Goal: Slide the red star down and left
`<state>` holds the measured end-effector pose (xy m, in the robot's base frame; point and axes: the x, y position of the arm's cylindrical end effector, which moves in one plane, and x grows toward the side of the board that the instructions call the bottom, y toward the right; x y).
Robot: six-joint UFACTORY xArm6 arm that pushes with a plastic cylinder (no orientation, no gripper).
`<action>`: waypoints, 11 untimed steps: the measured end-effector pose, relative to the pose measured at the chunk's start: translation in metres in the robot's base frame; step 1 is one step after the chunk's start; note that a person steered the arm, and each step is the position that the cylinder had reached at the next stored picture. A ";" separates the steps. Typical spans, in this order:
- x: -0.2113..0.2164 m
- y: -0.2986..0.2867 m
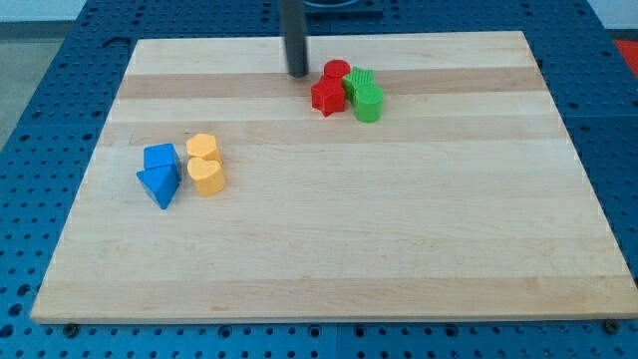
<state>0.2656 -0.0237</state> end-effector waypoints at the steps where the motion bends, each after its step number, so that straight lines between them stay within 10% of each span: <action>1: 0.007 0.040; 5: 0.011 0.068; 8: 0.138 -0.066; 11: 0.132 0.063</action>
